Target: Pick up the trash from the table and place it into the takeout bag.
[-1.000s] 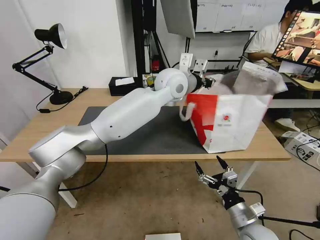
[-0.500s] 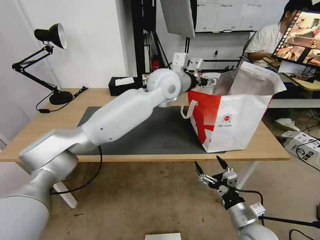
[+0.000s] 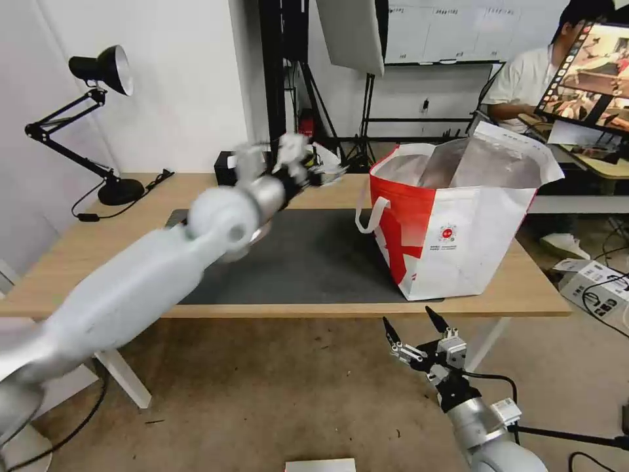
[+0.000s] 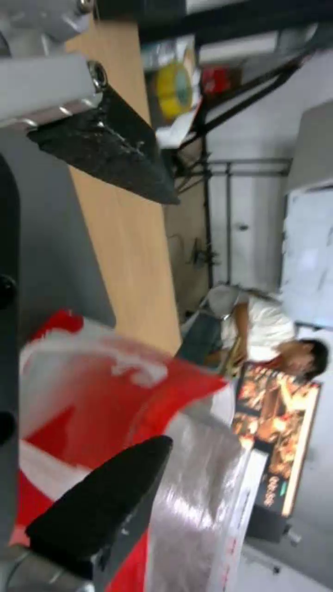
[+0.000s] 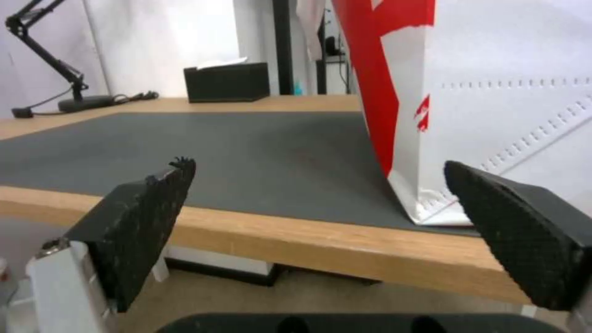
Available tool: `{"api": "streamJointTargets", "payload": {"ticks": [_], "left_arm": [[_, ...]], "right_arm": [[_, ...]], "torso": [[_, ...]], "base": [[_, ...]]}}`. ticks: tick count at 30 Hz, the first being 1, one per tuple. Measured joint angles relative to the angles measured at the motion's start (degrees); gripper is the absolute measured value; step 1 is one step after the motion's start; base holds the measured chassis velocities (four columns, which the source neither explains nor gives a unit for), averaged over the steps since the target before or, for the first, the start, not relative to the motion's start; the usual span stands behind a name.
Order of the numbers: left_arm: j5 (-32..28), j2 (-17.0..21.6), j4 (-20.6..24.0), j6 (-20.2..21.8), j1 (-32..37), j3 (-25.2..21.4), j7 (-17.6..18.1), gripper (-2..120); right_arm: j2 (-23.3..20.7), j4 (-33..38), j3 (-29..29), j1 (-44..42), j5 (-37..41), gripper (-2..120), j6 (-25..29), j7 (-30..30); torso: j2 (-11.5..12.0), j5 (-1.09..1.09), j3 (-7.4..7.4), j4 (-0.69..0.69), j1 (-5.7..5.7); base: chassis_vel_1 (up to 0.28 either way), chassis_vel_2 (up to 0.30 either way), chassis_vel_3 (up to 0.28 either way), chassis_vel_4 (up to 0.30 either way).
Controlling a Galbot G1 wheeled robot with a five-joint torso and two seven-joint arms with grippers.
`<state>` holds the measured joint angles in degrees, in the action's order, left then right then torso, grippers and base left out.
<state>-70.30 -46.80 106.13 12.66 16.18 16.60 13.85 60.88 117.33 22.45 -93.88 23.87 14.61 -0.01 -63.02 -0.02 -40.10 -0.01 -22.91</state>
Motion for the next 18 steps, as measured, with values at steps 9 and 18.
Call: {"api": "streamJointTargets", "payload": {"ticks": [9, 18], "left_arm": [[10.28, 7.13, 7.48, -6.44, 25.29, -18.75, -3.7, 100], [22.83, 3.99, 6.55, -16.96, 41.04, -28.2, -3.69, 100]], "right_arm": [[0.0, 0.0, 0.0, 0.0, 0.0, 100, 0.0, 0.0], [0.0, 0.0, 0.0, 0.0, 0.0, 100, 0.0, 0.01]], "torso": [[0.0, 0.02, 0.0, 0.02, 0.0], [0.0, 0.02, 0.0, -0.02, 0.0]], "base": [[0.0, 0.0, 0.0, 0.0], [0.0, 0.0, 0.0, 0.0]]}}
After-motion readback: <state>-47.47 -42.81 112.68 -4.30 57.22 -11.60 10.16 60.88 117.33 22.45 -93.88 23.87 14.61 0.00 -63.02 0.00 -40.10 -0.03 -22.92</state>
